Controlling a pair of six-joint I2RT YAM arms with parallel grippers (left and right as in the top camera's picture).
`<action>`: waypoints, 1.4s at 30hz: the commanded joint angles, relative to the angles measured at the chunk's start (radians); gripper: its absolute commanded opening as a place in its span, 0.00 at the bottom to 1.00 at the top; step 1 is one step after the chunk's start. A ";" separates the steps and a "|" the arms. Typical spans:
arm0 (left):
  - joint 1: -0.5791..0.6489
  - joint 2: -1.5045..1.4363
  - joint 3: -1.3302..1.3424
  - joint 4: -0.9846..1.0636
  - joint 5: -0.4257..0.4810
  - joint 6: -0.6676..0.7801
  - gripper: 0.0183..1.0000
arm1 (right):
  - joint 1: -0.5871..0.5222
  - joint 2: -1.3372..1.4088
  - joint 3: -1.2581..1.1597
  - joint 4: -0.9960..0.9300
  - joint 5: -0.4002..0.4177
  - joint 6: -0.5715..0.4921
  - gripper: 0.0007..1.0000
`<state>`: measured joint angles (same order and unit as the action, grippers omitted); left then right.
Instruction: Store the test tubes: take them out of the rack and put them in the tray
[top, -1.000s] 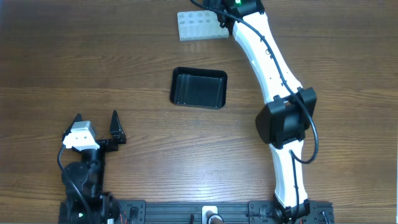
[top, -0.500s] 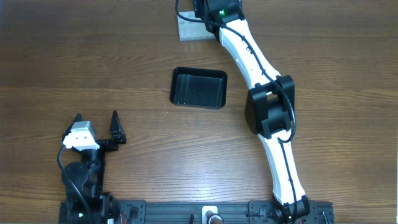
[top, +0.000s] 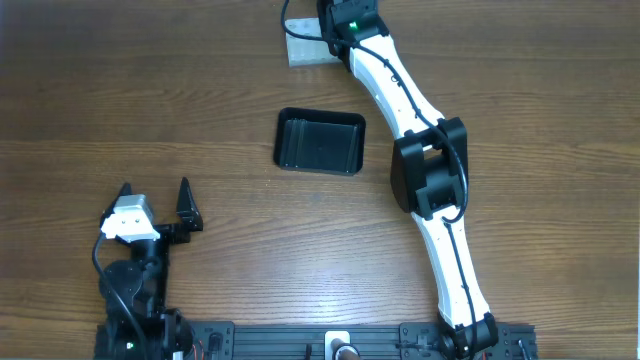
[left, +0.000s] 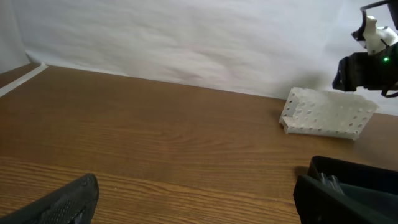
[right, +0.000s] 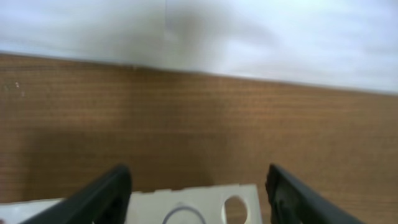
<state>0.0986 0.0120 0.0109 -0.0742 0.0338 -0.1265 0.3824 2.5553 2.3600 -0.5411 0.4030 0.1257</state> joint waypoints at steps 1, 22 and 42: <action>0.003 -0.006 -0.005 -0.003 -0.005 0.014 1.00 | 0.005 0.009 0.012 0.003 0.010 0.000 0.51; 0.003 -0.006 -0.005 -0.003 -0.005 0.014 1.00 | 0.023 -0.008 0.061 -0.026 0.010 0.000 0.09; 0.003 -0.006 -0.005 -0.003 -0.005 0.015 1.00 | 0.056 -0.123 0.478 -0.525 0.004 0.102 0.07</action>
<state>0.0986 0.0120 0.0109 -0.0742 0.0334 -0.1265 0.4091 2.4962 2.7914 -1.0039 0.4034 0.1516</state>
